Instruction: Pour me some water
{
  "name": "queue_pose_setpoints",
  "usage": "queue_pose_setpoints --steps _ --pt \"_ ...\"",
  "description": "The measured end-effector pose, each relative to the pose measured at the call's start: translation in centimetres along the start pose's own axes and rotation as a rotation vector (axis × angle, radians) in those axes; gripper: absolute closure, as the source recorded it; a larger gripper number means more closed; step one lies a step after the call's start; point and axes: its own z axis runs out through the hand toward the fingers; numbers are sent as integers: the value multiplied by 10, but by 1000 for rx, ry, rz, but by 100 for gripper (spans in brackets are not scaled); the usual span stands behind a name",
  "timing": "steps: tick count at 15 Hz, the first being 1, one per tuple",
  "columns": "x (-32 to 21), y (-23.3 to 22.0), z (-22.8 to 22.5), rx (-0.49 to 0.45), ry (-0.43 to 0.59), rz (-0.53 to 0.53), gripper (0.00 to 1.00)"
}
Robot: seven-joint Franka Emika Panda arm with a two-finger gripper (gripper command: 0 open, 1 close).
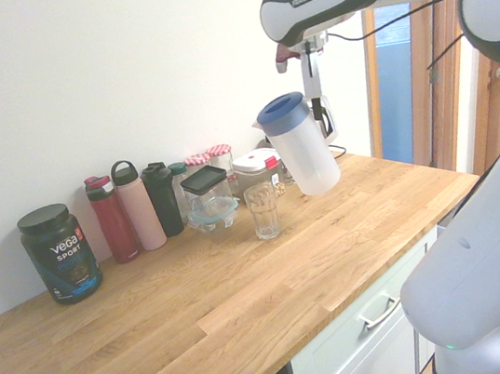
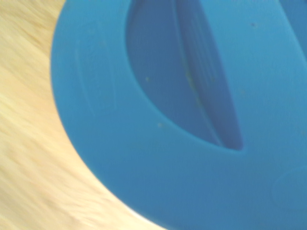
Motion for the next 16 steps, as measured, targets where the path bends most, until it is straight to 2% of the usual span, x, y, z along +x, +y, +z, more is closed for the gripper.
queue_pose_setpoints --steps 2,5,10,16 --pt "-19 1 17 66 8 101 100" --pt "-24 -5 42 115 36 266 100" --pt "-46 -16 45 121 64 547 100" --pt "-109 -109 35 70 170 835 100"
